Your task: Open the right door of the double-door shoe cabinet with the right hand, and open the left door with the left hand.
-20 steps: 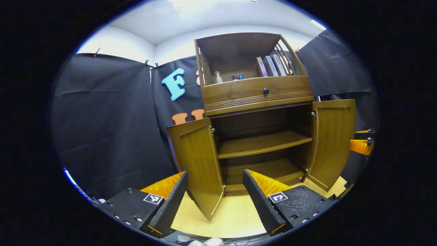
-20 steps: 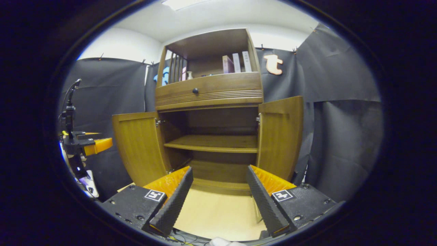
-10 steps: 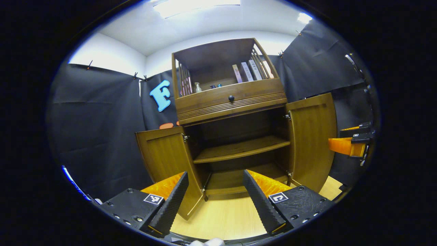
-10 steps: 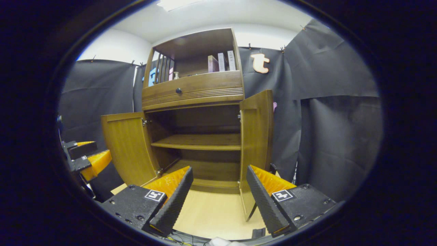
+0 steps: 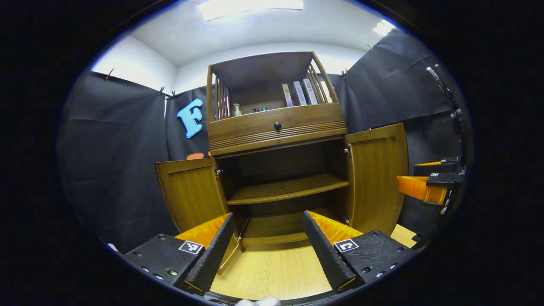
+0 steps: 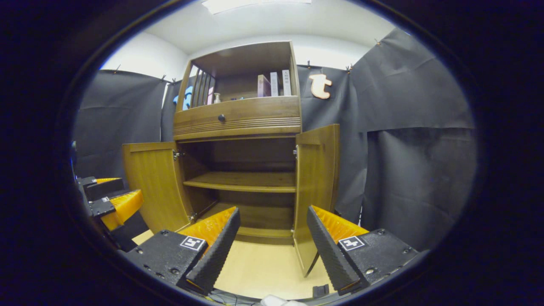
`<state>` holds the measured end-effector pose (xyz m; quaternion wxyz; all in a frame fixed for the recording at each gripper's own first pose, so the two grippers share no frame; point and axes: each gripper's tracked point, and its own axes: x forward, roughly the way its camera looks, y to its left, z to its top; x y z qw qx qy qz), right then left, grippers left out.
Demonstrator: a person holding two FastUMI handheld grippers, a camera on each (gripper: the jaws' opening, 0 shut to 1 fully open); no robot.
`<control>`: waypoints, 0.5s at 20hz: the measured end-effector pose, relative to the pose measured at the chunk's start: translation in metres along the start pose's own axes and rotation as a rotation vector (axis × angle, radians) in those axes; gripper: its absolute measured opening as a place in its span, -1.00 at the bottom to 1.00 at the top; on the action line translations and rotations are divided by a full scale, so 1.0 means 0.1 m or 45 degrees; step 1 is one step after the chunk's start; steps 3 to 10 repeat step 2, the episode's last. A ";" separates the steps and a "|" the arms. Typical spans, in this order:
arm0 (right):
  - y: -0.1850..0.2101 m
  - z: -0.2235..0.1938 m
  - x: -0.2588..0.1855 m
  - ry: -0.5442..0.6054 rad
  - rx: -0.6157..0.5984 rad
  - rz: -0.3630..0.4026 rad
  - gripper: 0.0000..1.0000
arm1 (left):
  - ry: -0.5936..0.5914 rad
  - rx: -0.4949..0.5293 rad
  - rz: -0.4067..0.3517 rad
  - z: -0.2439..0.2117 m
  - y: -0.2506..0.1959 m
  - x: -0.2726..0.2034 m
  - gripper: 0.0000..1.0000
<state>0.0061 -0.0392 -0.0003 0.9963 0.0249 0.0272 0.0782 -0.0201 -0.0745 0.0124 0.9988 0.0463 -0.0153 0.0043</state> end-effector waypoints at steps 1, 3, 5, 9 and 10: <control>0.00 0.01 0.00 -0.005 0.002 -0.010 0.99 | -0.008 -0.009 -0.003 0.03 0.02 0.00 0.92; 0.00 0.02 -0.01 -0.008 0.003 -0.018 0.98 | -0.014 -0.022 -0.010 0.06 0.03 0.02 1.00; 0.00 0.02 -0.01 -0.008 0.003 -0.018 0.98 | -0.014 -0.022 -0.010 0.06 0.03 0.02 1.00; 0.00 0.02 -0.01 -0.008 0.003 -0.018 0.98 | -0.014 -0.022 -0.010 0.06 0.03 0.02 1.00; 0.00 0.02 -0.01 -0.008 0.003 -0.018 0.98 | -0.014 -0.022 -0.010 0.06 0.03 0.02 1.00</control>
